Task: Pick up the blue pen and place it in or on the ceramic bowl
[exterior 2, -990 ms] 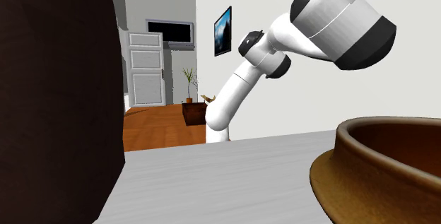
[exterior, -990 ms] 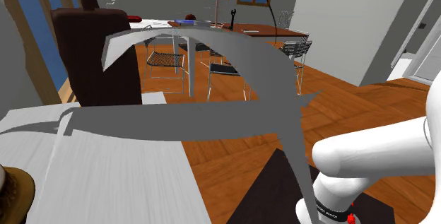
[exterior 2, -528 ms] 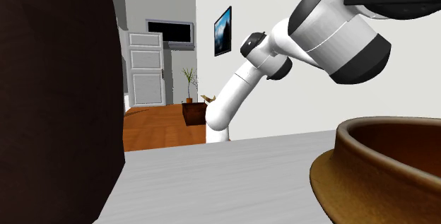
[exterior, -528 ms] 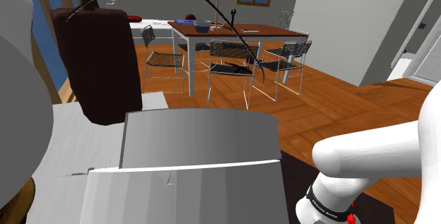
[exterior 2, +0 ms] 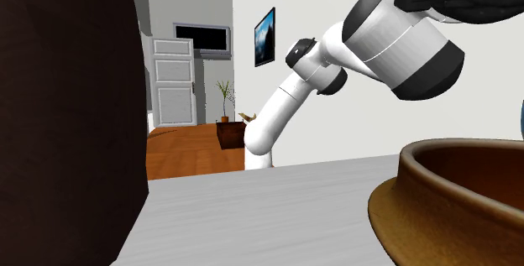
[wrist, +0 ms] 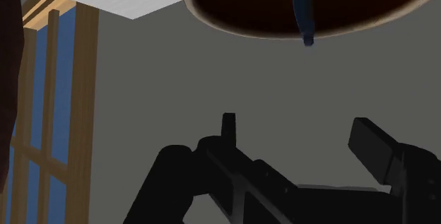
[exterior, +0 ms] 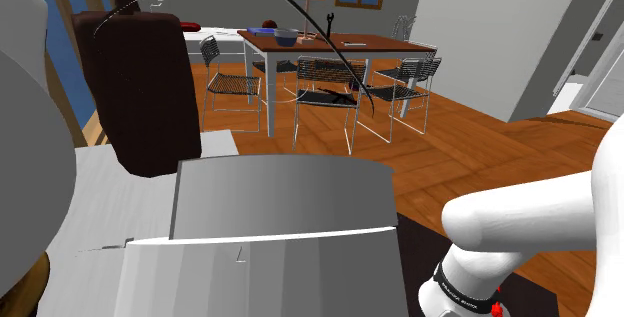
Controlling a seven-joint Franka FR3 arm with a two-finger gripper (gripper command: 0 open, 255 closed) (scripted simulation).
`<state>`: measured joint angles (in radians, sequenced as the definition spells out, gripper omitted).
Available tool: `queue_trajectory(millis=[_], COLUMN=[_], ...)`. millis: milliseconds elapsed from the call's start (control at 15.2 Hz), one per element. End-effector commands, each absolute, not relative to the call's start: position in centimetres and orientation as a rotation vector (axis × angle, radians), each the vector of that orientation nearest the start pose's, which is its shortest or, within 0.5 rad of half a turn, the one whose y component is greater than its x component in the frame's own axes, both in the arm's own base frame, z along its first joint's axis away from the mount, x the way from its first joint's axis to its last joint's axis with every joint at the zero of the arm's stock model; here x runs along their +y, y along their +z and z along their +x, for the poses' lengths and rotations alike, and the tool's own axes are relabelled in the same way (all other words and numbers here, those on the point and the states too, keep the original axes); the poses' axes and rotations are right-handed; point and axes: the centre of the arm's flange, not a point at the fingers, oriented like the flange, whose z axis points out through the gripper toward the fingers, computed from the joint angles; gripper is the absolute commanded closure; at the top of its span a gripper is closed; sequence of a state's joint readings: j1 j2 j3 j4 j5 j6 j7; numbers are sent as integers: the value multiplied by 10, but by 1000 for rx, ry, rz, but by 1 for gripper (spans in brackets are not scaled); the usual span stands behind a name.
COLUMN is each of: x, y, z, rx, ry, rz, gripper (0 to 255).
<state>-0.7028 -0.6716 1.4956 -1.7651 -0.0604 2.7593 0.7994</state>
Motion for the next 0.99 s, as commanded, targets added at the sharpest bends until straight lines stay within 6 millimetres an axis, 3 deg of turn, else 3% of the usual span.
queue_trajectory(millis=[0, 132, 396, 924], x=[580, 580, 562, 562], y=[625, 625, 643, 643], z=[261, 261, 218, 218], rx=[-503, -503, -503, -503], ry=[-1606, -1606, -1606, -1606], rz=[-2376, -2376, -2376, -2376], gripper=[0, 0, 0, 0])
